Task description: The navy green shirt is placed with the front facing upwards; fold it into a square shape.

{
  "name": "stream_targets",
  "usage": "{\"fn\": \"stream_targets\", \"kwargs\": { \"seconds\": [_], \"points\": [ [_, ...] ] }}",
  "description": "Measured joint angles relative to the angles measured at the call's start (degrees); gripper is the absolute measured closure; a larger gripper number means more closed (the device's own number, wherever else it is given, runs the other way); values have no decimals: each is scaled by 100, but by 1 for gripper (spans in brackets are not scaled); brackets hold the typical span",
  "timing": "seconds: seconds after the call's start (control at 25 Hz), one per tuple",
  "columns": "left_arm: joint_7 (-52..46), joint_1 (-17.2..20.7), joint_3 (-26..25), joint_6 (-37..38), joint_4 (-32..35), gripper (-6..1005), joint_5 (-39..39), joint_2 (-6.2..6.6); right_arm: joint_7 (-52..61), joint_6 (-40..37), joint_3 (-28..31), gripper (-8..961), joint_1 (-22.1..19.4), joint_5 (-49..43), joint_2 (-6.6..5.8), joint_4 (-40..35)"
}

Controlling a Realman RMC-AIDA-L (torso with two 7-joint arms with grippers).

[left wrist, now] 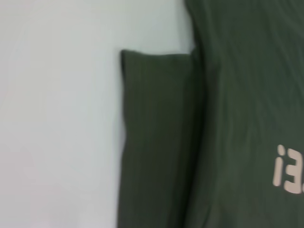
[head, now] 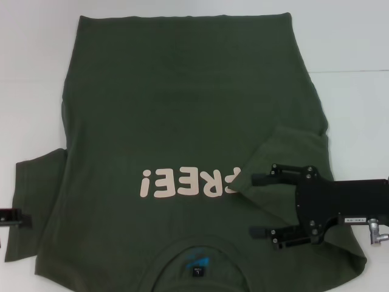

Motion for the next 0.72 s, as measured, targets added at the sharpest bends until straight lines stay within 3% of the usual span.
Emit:
{"fn": "stream_targets", "kwargs": {
  "seconds": [0.72],
  "points": [
    [46, -6, -15, -520, -644, 113, 477, 1, 3, 78, -44, 42, 55, 6, -2, 161]
  ]
}}
